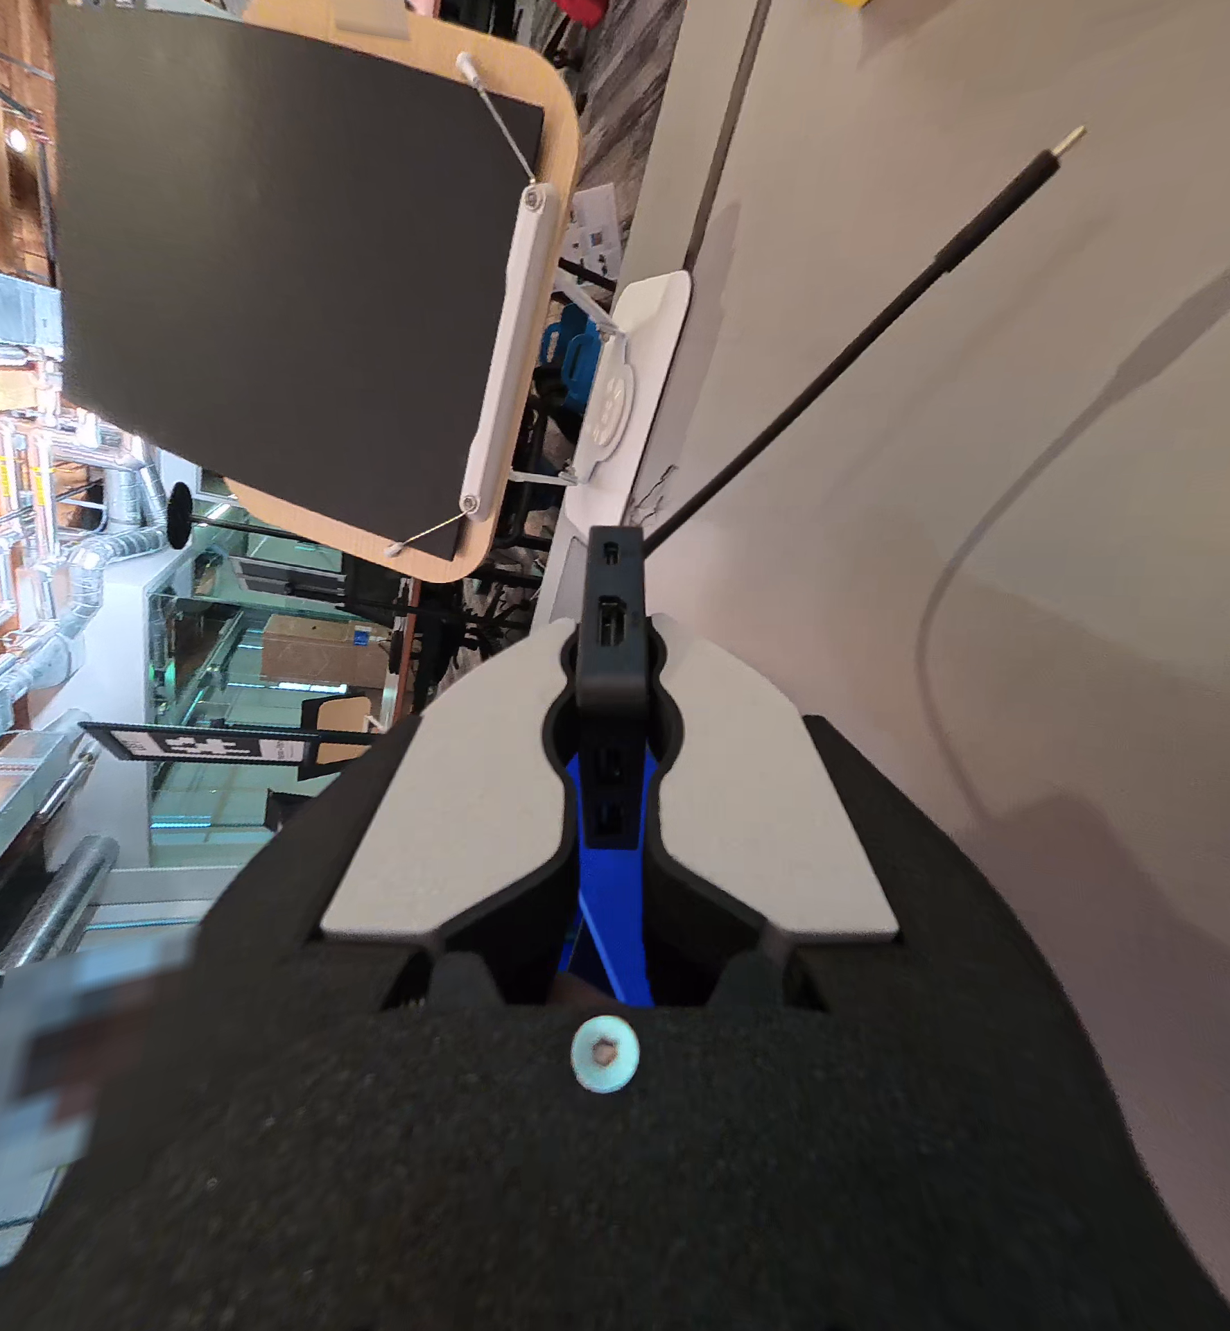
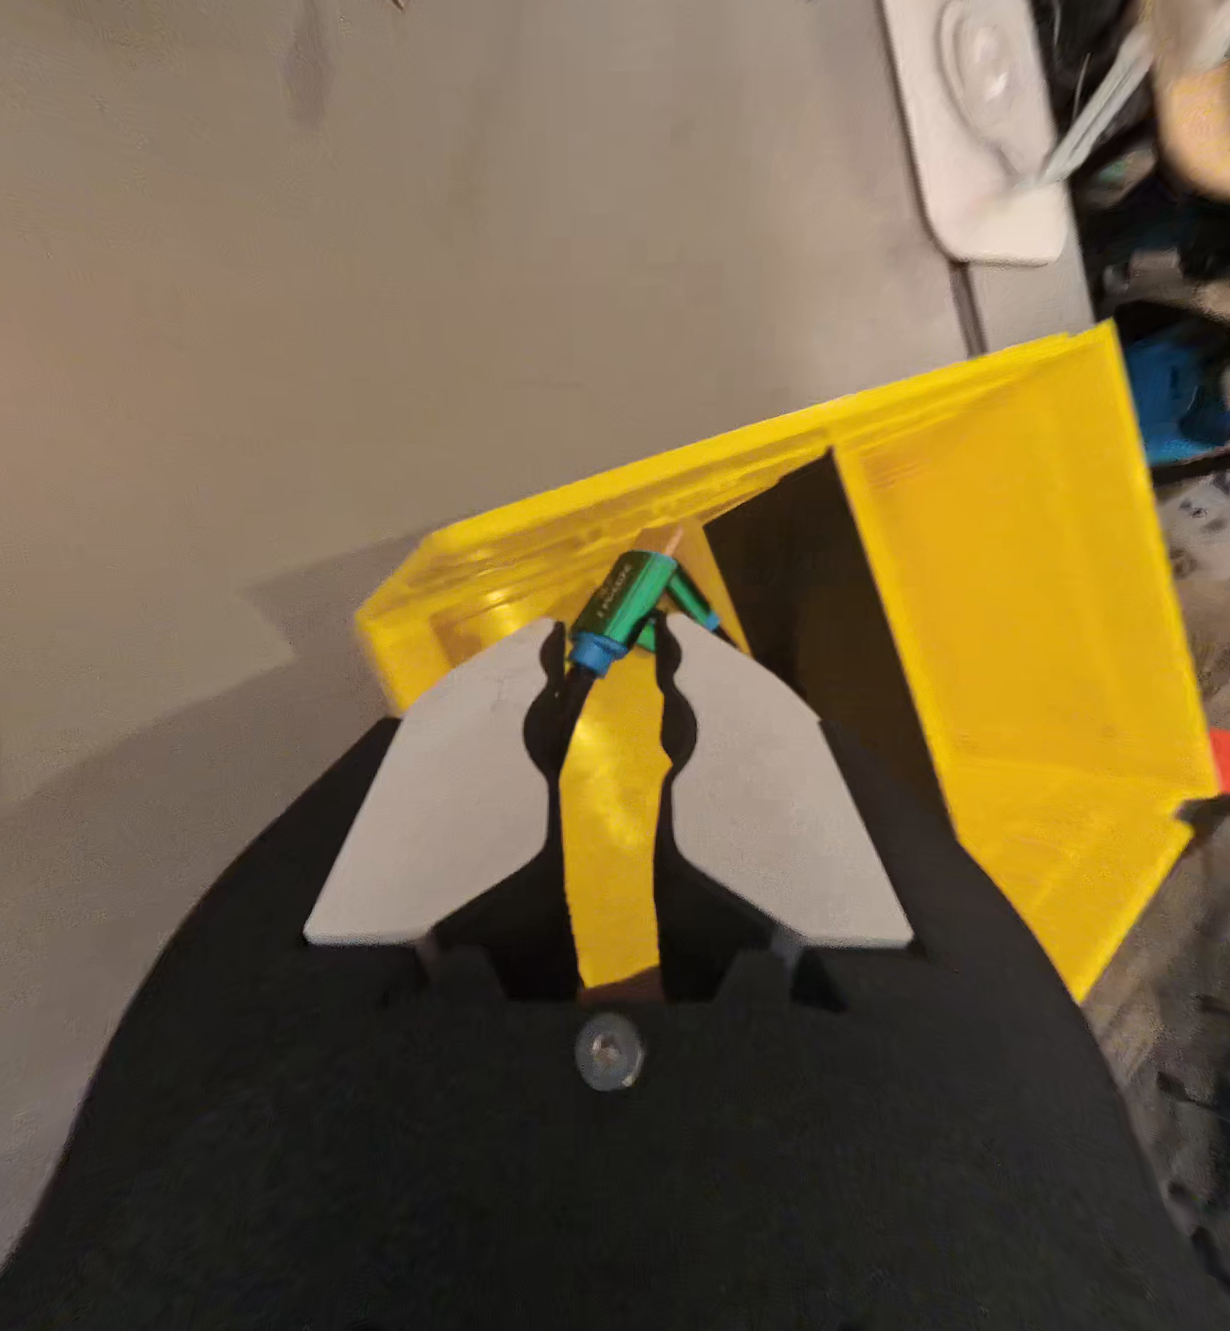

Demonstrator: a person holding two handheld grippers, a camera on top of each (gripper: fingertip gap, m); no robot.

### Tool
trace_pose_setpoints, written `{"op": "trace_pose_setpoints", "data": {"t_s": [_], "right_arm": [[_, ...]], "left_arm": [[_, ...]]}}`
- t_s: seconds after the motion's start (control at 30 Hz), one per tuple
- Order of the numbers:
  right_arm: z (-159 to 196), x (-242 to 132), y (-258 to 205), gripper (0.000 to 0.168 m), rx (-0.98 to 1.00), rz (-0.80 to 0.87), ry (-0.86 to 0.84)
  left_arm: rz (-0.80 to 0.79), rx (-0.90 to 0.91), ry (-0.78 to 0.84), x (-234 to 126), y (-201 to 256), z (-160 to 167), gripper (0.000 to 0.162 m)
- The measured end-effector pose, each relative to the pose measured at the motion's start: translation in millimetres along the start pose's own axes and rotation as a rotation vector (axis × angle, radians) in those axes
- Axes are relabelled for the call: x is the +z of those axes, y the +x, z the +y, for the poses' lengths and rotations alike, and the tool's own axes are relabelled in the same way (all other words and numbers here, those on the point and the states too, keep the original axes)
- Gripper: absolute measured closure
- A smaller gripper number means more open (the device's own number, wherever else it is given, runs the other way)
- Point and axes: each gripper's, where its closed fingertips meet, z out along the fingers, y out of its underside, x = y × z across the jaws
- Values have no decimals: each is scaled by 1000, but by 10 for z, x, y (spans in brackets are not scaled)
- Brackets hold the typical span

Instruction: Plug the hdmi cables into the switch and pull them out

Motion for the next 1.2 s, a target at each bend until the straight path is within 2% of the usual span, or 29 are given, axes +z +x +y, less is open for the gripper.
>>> {"op": "trace_pose_setpoints", "data": {"t_s": [0.1, 0.2, 0.27, 0.33, 0.37, 0.47, 0.6, 0.67, 0.73, 0.83, 0.97, 1.0, 1.03, 1.13, 1.2], "right_arm": [[108, 79, 8, 130, 138, -16, -16], [83, -66, 180, 114, 405, -55, 81], [25, -214, 234, 112, 585, -125, 168], [-33, -359, 297, 112, 708, -146, 242], [-28, -396, 325, 117, 753, -135, 254], [38, -348, 325, 113, 738, -65, 176], [-946, -629, 46, 120, 733, -217, 545], [-1407, -566, -320, 119, 698, -344, 620], [-1786, -394, -693, 118, 647, -439, 654], [-2265, -256, -1121, 119, 624, -636, 730], [-2587, -281, -1171, 124, 646, -734, 844], [-2623, -283, -1177, 130, 662, -759, 858], [-2628, -267, -1192, 150, 660, -768, 855], [-2586, -248, -1216, 155, 633, -741, 863], [-2511, -227, -1134, 155, 619, -673, 825]], "left_arm": [[20, 8, 9, -10, 77, -26, 149], [21, 6, 26, -22, 96, -51, 149], [36, -31, 45, -29, 91, -65, 149], [78, -122, 80, -39, 82, -87, 148], [110, -184, 98, -44, 80, -96, 149], [247, -476, 233, -105, 32, -224, 149], [549, -1025, 525, -322, -153, -511, 149], [708, -1219, 665, -460, -222, -655, 149], [833, -1326, 758, -568, -231, -766, 149], [969, -1368, 831, -701, -152, -907, 149], [1101, -1348, 869, -849, -9, -1037, 149], [1111, -1341, 867, -862, 24, -1053, 149], [1115, -1337, 870, -872, 44, -1060, 149], [1116, -1291, 831, -887, 107, -1036, 146], [1051, -1258, 775, -877, 141, -941, 129]]}}
